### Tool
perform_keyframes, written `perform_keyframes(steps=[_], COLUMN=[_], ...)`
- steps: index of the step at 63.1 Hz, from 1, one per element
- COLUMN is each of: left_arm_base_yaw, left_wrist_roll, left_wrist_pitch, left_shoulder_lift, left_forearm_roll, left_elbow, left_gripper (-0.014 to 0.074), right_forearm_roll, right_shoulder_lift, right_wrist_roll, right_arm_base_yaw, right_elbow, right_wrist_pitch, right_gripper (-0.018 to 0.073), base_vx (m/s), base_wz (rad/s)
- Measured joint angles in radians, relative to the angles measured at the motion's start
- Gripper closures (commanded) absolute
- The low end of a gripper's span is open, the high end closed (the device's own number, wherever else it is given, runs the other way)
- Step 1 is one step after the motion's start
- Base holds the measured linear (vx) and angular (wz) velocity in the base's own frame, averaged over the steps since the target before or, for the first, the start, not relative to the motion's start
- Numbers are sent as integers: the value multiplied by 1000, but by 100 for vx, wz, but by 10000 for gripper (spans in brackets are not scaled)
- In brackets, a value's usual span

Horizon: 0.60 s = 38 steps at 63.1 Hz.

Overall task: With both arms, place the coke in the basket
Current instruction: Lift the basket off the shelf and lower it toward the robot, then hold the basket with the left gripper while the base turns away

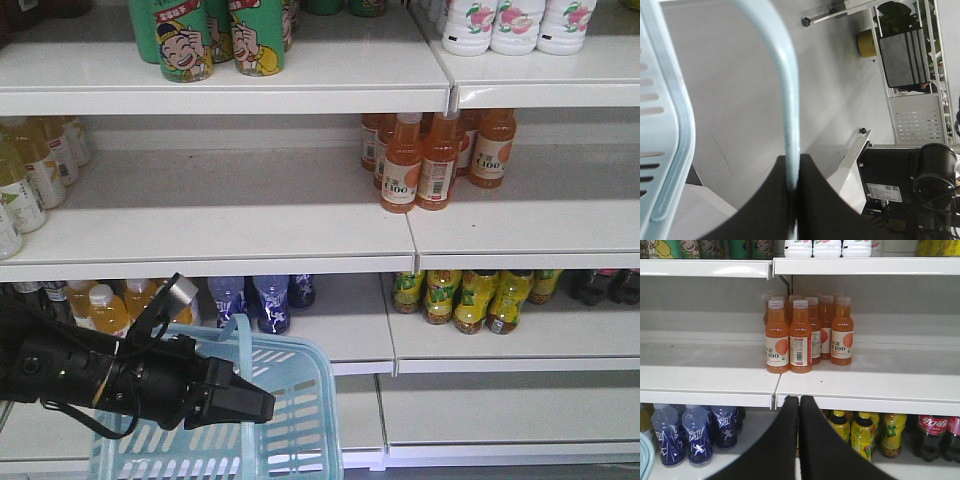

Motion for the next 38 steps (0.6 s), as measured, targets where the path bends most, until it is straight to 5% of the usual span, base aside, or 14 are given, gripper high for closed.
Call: perform_keyframes(steps=[38], left_arm_base_yaw=[-27], left_wrist_roll=[0], left_wrist_pitch=[43], left_shoulder_lift=[-1], left_forearm_roll=[-47], left_elbow=[0], left_gripper=[603], right_forearm_roll=[0], right_shoulder_lift=[0], right_wrist_roll=[0], right_arm_base_yaw=[0], right_elbow=[0], right_wrist_pitch=[0], right_gripper=[569], base_vx=[0], base_wz=[0])
